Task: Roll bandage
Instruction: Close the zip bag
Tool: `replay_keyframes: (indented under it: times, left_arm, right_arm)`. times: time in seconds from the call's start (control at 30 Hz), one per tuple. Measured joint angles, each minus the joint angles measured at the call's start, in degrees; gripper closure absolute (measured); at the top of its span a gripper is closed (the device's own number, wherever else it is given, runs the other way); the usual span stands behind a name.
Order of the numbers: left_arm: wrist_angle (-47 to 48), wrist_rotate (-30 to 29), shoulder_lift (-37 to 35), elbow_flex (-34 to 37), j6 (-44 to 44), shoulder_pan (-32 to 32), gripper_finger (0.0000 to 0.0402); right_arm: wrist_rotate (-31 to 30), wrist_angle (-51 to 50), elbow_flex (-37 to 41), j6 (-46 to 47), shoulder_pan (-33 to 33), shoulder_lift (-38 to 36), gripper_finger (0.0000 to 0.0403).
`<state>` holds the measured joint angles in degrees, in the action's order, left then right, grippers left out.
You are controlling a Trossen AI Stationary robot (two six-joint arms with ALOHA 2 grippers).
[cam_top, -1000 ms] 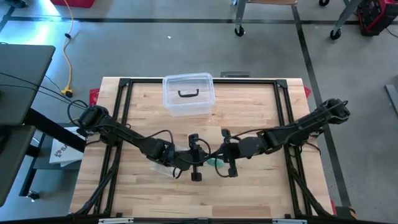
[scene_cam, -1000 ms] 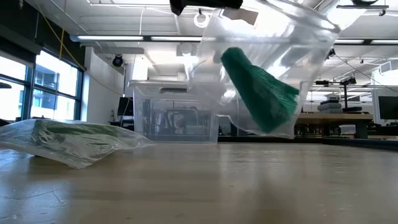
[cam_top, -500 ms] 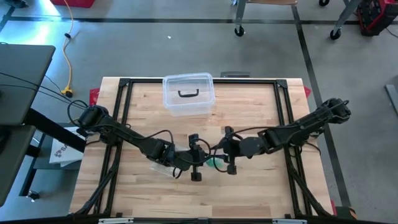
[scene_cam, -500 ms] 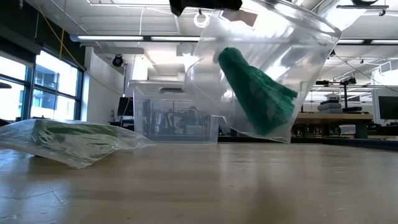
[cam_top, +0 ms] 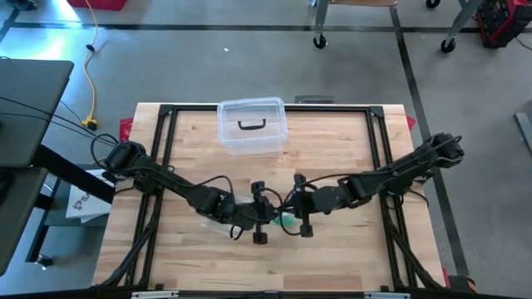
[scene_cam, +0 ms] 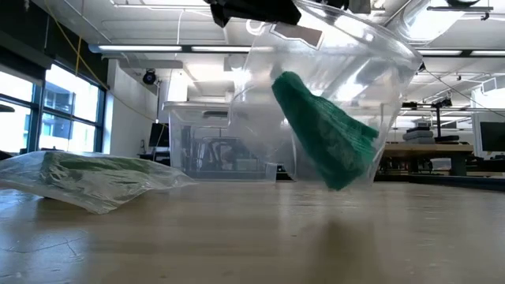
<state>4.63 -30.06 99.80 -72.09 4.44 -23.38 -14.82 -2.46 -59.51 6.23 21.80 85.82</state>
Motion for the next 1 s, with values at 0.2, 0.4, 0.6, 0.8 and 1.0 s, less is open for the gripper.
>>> replay_keyframes:
  times: [0.2,0.4,0.6,0.8,1.0]
  left_arm:
    - [-0.71,1.11,0.01,0.03,1.83,-0.04,0.0401]
    - [0.20,0.99,0.01,-0.22,3.53,0.08,0.0401]
    - [2.54,0.16,-0.29,-0.49,5.56,0.20,0.0401]
    - [2.72,0.09,-0.25,-0.42,5.52,0.15,0.0401]
    - [2.71,0.15,-0.23,-0.38,5.49,0.15,0.0401]
  right_arm:
    - [-0.38,1.60,-0.11,-3.53,-0.04,1.51,0.0400]
    - [-1.38,0.07,-0.11,-5.82,0.40,0.25,0.0388]
    - [-2.00,-7.75,0.07,-2.91,0.48,-5.43,0.0309]
    - [3.27,-9.82,0.07,-2.77,1.27,-5.86,0.0243]
    - [-2.68,-8.31,0.07,-3.46,1.95,-1.46,0.0259]
